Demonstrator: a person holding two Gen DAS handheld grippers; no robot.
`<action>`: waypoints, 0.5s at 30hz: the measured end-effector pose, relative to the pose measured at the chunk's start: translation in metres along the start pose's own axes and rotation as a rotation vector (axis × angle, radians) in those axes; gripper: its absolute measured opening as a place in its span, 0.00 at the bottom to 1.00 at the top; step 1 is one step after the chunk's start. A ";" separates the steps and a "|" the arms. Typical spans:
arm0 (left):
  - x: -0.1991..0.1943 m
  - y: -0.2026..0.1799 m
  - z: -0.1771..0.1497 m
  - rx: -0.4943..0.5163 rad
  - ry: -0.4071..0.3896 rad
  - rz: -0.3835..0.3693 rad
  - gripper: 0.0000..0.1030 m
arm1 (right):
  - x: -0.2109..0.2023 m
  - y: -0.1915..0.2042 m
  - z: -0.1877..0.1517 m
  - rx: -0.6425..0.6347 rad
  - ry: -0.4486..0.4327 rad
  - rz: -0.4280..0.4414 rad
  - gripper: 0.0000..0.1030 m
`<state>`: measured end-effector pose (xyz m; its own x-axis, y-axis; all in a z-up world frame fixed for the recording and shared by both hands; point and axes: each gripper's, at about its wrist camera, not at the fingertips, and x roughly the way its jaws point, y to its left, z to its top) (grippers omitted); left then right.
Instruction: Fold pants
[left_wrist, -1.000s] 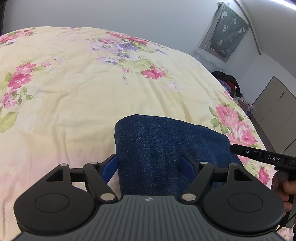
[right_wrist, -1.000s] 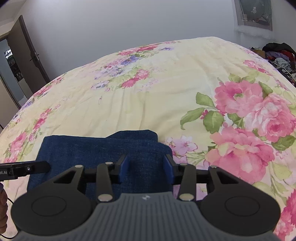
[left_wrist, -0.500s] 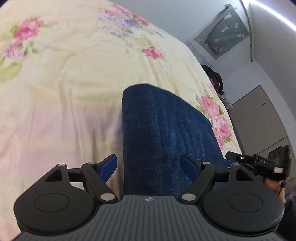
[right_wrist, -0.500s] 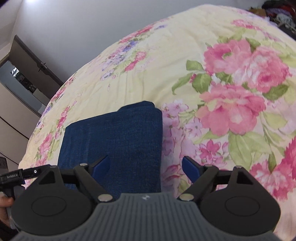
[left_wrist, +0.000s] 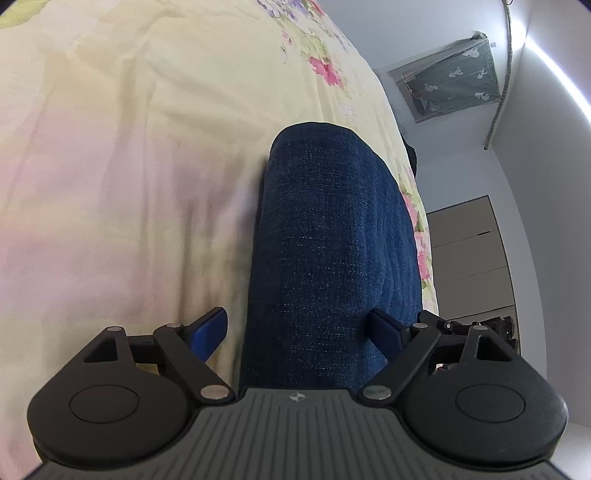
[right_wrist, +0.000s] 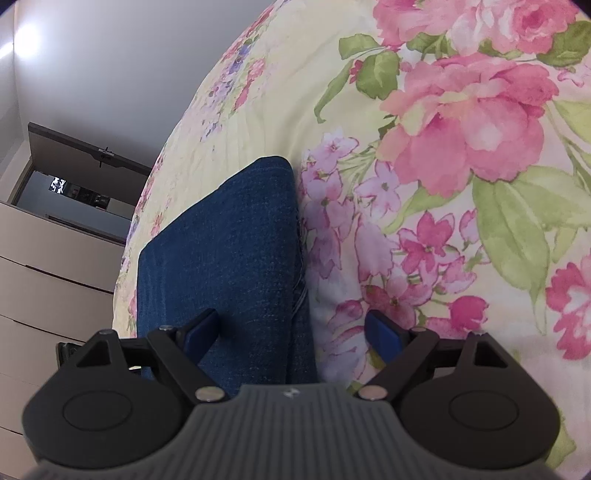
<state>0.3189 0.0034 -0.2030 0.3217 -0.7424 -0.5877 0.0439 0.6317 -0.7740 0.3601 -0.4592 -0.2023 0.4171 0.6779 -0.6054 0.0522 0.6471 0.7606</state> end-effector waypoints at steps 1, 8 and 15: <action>0.002 0.001 0.001 0.003 0.003 -0.006 0.99 | 0.001 -0.001 0.001 -0.003 0.007 0.006 0.81; 0.015 0.001 0.007 0.022 0.014 -0.032 1.00 | 0.013 -0.001 0.007 -0.057 0.040 0.020 0.82; 0.022 -0.007 0.005 0.041 0.014 -0.032 1.00 | 0.021 0.007 0.008 -0.076 0.052 0.032 0.82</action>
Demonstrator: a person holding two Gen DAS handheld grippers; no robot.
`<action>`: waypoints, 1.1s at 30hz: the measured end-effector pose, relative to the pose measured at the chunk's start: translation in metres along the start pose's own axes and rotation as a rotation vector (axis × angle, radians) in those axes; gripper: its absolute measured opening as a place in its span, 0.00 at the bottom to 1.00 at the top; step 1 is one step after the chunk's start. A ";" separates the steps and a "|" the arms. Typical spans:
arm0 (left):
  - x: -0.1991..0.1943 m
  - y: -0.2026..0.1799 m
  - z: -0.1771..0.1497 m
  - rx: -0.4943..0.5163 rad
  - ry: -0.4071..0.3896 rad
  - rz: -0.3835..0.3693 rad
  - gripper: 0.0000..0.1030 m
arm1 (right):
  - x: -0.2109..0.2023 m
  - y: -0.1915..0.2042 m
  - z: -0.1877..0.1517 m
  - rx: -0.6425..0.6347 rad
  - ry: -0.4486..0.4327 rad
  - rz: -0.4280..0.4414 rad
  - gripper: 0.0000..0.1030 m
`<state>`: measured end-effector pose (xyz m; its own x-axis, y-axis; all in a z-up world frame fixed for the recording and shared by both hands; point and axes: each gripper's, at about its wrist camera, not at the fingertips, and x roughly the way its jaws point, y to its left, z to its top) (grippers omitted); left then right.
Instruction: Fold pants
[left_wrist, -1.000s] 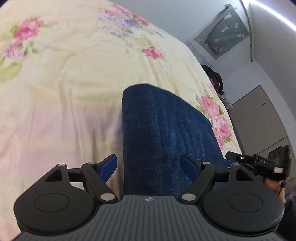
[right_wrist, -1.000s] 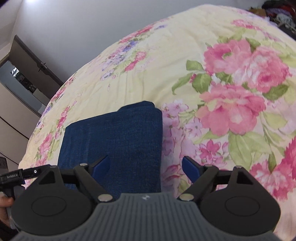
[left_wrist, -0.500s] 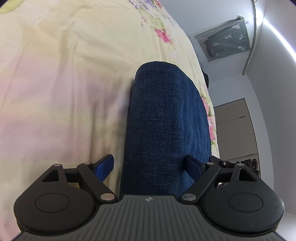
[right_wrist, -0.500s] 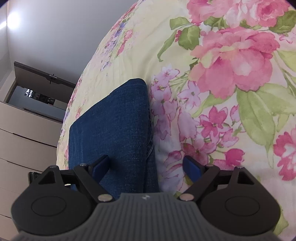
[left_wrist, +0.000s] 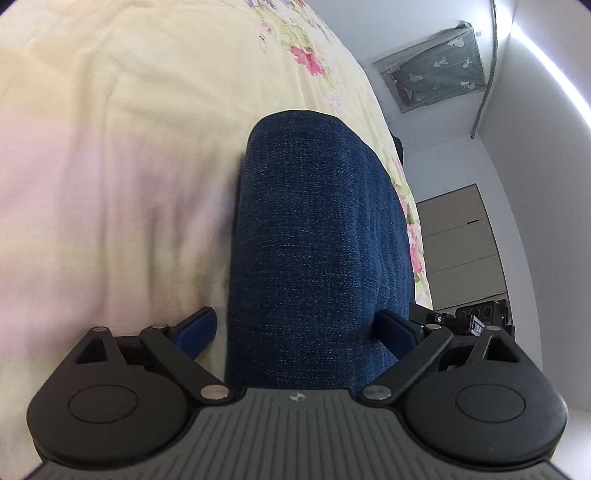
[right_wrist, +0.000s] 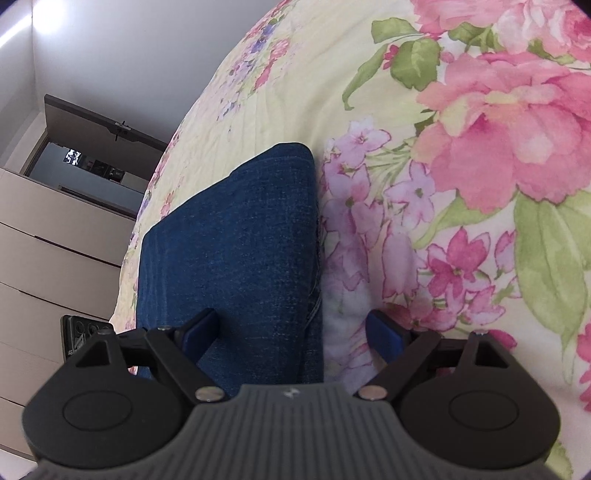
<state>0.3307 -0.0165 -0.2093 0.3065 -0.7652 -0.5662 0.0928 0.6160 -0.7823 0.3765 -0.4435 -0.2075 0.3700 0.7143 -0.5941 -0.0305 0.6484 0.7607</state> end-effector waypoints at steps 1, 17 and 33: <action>0.001 -0.001 0.000 0.003 0.000 0.001 1.00 | 0.003 0.002 0.001 -0.001 0.001 0.003 0.82; 0.015 -0.016 -0.005 0.044 0.003 0.030 1.00 | 0.037 0.031 -0.002 -0.058 0.051 0.079 0.80; 0.005 -0.046 -0.016 0.133 -0.061 0.109 0.82 | 0.020 0.044 -0.012 -0.123 -0.011 0.058 0.47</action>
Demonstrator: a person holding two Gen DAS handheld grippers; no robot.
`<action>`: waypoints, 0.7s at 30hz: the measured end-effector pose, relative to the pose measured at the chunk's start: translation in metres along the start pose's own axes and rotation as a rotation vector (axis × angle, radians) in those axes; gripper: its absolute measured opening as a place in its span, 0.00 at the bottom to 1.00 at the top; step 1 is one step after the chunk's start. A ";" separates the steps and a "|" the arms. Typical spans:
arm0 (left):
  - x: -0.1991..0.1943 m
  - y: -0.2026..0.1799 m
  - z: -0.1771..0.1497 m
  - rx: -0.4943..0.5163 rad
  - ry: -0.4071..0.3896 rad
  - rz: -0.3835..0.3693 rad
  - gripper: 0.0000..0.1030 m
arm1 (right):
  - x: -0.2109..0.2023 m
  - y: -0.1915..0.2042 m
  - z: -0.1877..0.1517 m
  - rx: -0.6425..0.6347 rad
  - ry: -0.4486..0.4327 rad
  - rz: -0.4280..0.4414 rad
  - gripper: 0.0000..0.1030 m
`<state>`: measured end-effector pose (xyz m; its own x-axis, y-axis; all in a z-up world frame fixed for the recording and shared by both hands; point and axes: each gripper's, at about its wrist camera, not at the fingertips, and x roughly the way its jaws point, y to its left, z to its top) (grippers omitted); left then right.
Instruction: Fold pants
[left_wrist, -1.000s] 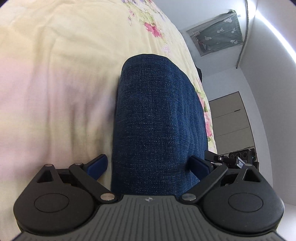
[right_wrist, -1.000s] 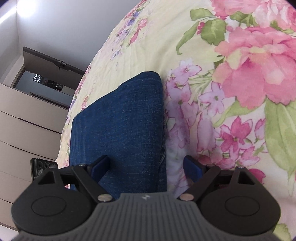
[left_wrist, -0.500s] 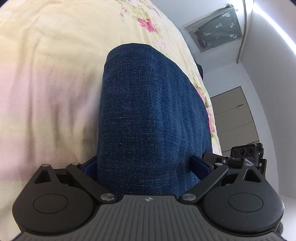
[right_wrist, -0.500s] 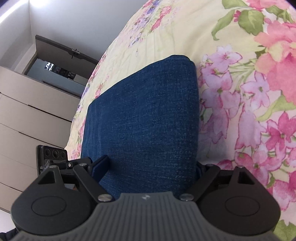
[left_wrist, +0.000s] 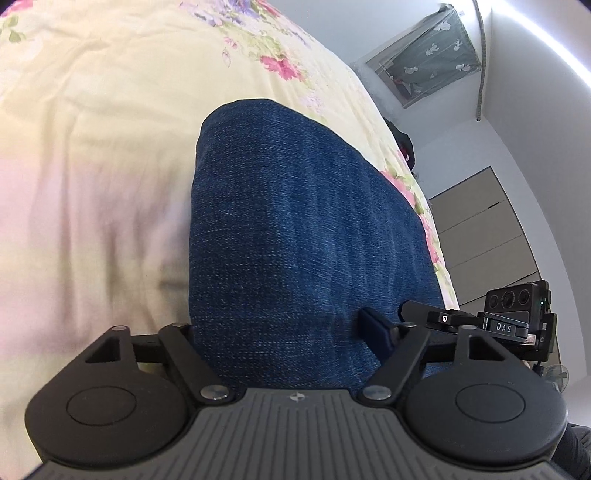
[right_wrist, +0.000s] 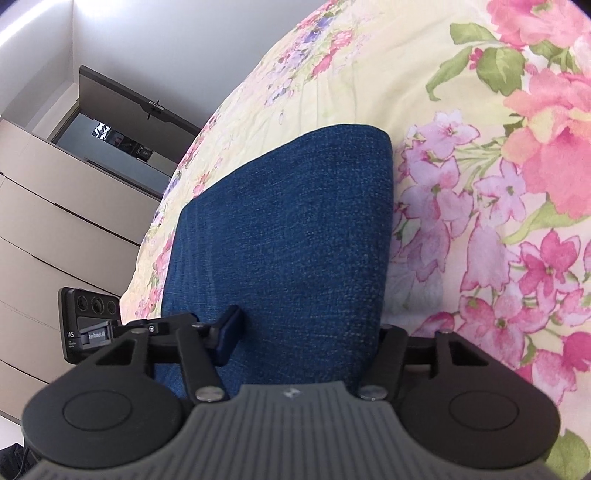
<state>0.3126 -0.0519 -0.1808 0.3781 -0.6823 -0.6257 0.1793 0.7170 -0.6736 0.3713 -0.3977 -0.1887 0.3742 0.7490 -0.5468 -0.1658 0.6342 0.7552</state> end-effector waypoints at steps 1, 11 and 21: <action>-0.003 -0.002 0.000 0.004 -0.004 -0.003 0.79 | -0.003 0.004 0.000 -0.002 -0.005 0.003 0.43; -0.044 -0.015 -0.005 0.007 -0.032 -0.039 0.68 | -0.020 0.052 0.000 -0.037 -0.010 0.007 0.30; -0.113 -0.034 -0.026 0.036 -0.101 -0.029 0.68 | -0.029 0.117 -0.017 -0.060 -0.002 0.027 0.30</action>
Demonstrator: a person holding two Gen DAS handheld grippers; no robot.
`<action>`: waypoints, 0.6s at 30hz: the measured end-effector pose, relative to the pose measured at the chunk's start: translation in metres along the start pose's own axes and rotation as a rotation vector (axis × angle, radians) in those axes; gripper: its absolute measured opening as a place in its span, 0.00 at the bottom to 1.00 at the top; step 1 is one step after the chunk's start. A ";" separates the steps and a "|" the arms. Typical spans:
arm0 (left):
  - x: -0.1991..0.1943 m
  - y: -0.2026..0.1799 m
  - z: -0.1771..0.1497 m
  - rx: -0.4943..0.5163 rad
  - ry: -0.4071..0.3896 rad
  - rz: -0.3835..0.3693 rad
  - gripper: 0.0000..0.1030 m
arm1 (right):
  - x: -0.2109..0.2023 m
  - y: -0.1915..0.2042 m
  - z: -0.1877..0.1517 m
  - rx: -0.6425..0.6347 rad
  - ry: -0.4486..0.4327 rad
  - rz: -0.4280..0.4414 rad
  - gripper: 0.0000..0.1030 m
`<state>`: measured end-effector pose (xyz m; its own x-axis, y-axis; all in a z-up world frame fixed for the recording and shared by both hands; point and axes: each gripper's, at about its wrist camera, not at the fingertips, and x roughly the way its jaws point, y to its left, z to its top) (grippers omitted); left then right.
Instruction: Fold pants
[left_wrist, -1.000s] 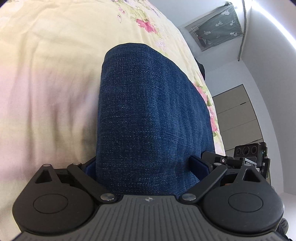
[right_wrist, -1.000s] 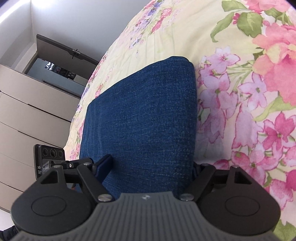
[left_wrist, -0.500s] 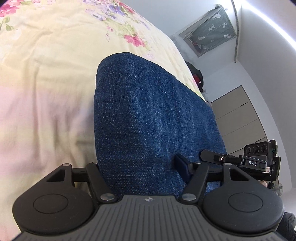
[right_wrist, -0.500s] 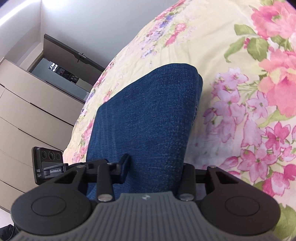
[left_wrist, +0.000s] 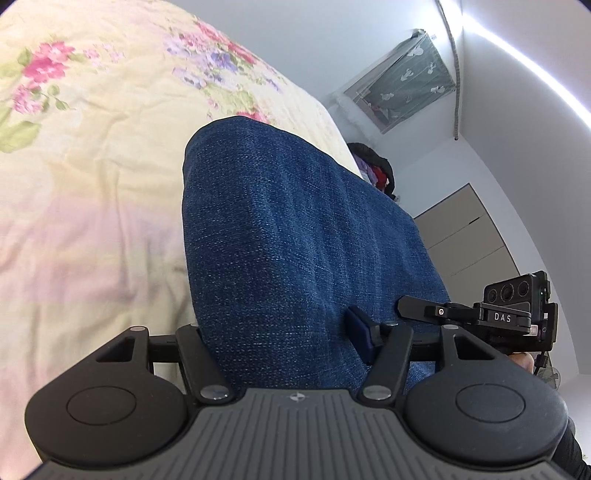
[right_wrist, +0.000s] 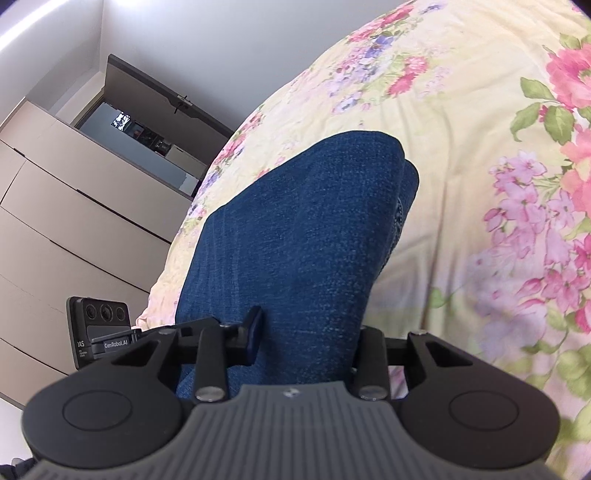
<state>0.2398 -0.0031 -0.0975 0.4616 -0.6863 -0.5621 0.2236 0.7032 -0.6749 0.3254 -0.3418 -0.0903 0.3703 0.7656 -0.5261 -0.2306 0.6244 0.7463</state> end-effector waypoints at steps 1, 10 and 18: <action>-0.007 -0.001 -0.002 0.002 -0.005 -0.001 0.68 | -0.001 0.009 -0.003 -0.004 0.000 0.000 0.30; -0.081 -0.013 -0.012 0.007 -0.060 -0.005 0.68 | -0.010 0.090 -0.023 -0.066 0.010 -0.004 0.30; -0.136 -0.002 -0.021 -0.006 -0.095 0.000 0.68 | 0.001 0.155 -0.042 -0.120 0.033 -0.005 0.30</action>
<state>0.1583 0.0851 -0.0300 0.5411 -0.6655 -0.5141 0.2185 0.7017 -0.6782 0.2522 -0.2378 0.0081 0.3424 0.7660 -0.5440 -0.3354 0.6406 0.6908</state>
